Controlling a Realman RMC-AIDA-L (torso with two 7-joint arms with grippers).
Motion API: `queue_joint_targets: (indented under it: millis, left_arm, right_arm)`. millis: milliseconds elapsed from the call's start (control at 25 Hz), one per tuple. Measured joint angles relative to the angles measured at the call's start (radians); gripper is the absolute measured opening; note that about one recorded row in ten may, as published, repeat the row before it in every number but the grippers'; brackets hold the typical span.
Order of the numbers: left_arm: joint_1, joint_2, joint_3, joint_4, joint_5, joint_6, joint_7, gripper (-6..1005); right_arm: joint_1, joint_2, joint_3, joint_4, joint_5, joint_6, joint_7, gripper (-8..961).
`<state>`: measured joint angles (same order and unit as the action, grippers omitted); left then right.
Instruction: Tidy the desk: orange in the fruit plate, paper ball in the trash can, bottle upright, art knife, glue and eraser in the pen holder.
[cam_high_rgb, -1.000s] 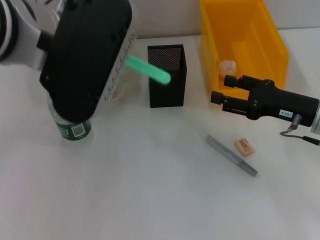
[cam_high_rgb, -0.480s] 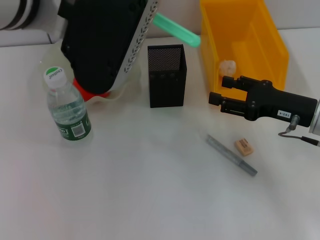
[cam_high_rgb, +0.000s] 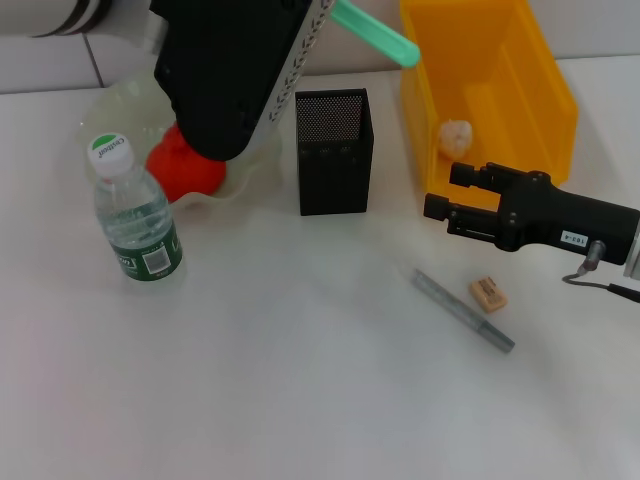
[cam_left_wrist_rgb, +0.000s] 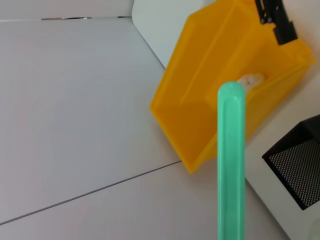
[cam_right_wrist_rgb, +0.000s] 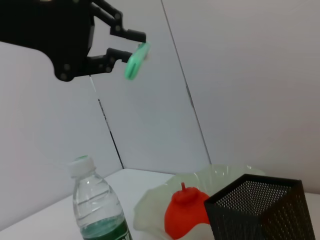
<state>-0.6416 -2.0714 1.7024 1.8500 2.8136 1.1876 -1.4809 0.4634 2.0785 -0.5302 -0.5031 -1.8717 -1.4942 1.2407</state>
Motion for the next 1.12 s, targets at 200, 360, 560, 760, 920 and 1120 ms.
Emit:
queue_joint_targets:
  millis: [200, 360, 560, 760, 920, 1120]
  left_arm:
    - [0.014, 0.001, -0.017, -0.056, -0.034, -0.072, 0.095, 183]
    - [0.026, 0.001, -0.059, -0.090, -0.114, -0.119, 0.176, 183]
    - [0.035, 0.001, -0.077, -0.136, -0.167, -0.204, 0.272, 183]
    - [0.036, 0.002, -0.080, -0.197, -0.221, -0.291, 0.365, 183]
    - [0.035, 0.003, -0.086, -0.231, -0.284, -0.342, 0.433, 183]
    - [0.049, 0.002, -0.086, -0.271, -0.410, -0.423, 0.566, 183]
  right_arm:
    - [-0.011, 0.000, 0.004, 0.000, 0.000, -0.002, 0.005, 740]
    - [-0.013, 0.000, 0.006, 0.000, 0.000, -0.003, 0.012, 740]
    - [-0.015, -0.001, 0.007, -0.005, 0.000, -0.003, 0.027, 740]
    - [-0.015, -0.001, 0.008, -0.008, 0.000, -0.002, 0.034, 740]
    - [-0.017, -0.002, 0.011, -0.007, 0.000, -0.001, 0.033, 740]
    - [-0.019, -0.001, 0.022, -0.001, 0.003, 0.001, 0.031, 740]
